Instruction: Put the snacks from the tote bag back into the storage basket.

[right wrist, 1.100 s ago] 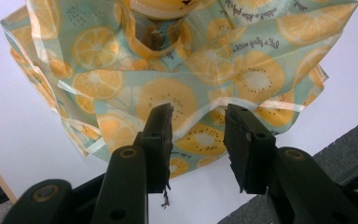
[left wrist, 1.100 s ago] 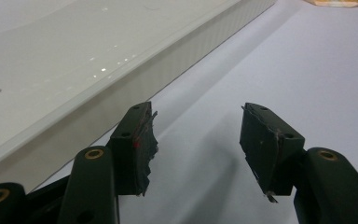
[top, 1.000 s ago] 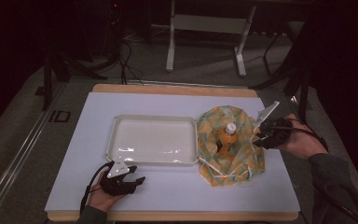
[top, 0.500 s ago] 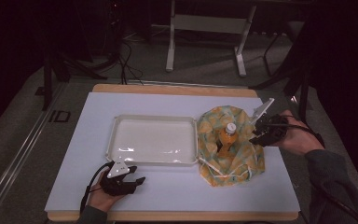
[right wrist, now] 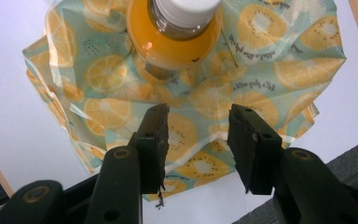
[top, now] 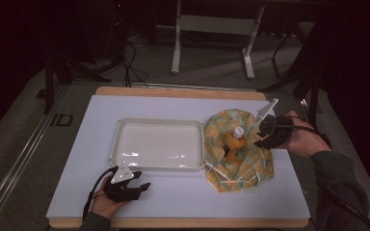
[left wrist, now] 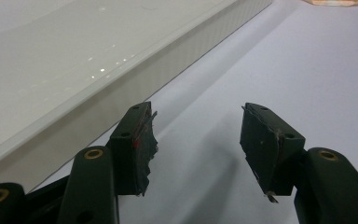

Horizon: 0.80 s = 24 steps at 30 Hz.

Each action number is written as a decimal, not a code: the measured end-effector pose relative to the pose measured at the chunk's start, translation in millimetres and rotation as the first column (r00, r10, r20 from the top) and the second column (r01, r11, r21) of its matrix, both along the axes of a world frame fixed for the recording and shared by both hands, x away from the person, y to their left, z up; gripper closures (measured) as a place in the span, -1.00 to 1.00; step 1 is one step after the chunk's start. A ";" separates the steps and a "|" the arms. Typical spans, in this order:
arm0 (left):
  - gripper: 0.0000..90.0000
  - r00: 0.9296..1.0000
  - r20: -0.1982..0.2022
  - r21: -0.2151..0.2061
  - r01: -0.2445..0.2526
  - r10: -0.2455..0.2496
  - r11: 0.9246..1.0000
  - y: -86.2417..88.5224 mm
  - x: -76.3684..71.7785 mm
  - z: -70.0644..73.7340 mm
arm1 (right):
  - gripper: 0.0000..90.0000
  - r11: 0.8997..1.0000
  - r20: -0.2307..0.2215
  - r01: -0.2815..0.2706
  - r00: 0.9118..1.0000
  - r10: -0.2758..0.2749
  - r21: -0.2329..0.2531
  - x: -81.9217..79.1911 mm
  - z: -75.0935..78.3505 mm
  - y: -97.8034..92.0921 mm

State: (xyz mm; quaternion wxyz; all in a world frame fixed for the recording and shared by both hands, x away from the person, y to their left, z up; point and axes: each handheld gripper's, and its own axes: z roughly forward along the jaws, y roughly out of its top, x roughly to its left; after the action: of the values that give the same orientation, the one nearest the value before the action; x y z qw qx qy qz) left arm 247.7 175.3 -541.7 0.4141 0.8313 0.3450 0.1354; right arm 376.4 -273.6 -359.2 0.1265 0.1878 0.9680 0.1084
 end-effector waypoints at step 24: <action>-0.02 1.000 0.000 0.002 0.003 -0.003 1.000 -0.1 -0.1 0.0 | 0.23 0.999 -0.015 -0.026 1.000 0.025 -0.028 8.1 10.2 23.0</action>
State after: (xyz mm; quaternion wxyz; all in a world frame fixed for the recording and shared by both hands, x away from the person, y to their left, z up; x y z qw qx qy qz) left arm 247.6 175.2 -541.7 0.4135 0.8322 0.3437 0.1354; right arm 384.5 -250.5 -349.0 0.1204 0.1744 0.9727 0.0949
